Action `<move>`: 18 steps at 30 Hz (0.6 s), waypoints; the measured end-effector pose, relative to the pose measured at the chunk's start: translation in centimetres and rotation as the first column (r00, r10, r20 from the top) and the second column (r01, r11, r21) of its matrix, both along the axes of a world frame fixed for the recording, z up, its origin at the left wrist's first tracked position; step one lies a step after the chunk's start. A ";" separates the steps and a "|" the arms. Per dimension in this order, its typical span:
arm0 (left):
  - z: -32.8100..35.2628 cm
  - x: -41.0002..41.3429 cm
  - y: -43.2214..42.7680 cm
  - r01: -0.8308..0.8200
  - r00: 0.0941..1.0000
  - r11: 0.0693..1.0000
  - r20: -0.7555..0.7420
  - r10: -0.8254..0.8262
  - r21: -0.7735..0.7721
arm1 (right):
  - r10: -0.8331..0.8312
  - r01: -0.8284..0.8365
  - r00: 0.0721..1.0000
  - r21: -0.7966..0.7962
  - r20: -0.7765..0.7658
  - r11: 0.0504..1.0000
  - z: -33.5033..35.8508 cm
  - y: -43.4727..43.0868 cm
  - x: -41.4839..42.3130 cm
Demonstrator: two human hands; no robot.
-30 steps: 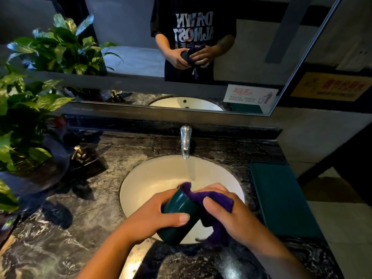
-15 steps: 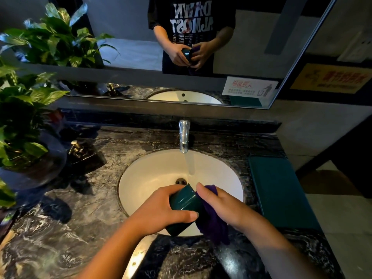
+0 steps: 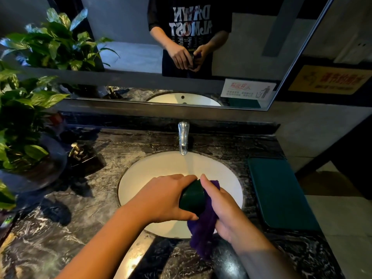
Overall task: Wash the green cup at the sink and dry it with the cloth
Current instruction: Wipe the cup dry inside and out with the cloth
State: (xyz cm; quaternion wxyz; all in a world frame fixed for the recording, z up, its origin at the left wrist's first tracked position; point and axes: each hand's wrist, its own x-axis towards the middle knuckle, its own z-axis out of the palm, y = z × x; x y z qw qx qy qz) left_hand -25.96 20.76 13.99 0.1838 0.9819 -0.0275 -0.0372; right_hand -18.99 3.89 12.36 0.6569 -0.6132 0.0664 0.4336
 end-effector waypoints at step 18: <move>-0.2 -0.1 -3.4 -0.704 0.581 -0.170 -0.697 0.420 -0.689 | -0.014 0.059 0.975 -0.195 0.221 0.979 -1.6 -0.1 -1.7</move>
